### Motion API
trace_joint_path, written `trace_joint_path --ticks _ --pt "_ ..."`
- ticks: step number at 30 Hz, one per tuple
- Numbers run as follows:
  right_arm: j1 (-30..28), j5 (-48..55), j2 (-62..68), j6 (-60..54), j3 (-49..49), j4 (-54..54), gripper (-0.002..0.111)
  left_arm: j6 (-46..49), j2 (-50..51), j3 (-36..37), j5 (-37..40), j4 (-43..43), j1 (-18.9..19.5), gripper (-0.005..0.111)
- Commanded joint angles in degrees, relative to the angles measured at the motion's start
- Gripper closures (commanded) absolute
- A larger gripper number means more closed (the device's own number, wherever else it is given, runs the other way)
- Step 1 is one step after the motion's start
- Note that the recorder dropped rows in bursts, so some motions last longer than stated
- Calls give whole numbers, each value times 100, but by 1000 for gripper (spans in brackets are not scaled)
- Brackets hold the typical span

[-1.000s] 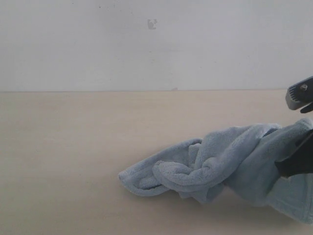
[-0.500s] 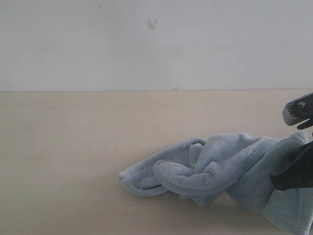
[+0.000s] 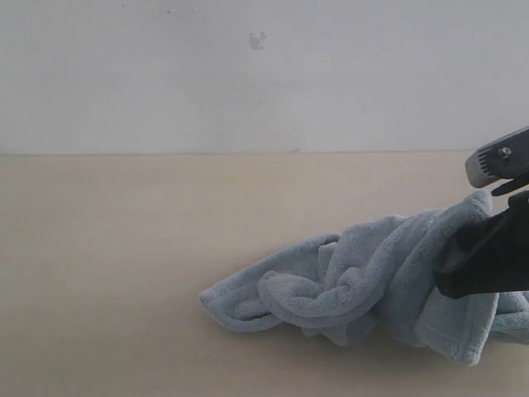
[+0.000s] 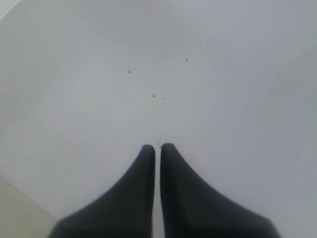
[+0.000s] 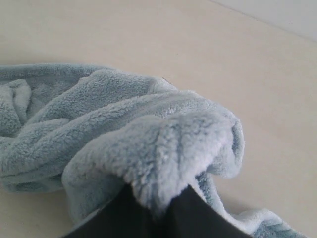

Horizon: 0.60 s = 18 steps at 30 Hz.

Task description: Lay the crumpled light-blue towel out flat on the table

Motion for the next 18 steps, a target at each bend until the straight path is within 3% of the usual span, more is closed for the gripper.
trace_joint_path --ticks 1,3,5,10,14,18 --pt "-13 -158 -7 28 10 -23 109 219 1338 -513 -300 2951 19 103" --pt "-13 -186 -7 28 10 -23 109 -132 1861 -638 -421 3936 19 103" --pt "-13 -74 -7 14 10 -23 109 -605 2162 -690 -792 4007 -4 103" --pt "-13 227 -7 -110 10 -47 109 -605 3014 -1002 -1653 4610 -354 103" --pt "-13 541 -7 -284 10 -247 109 -498 4769 -1821 -2405 6691 -996 103" --pt "-13 1441 -7 -283 10 -567 109 -497 6662 -2737 -2281 9060 -1648 103"
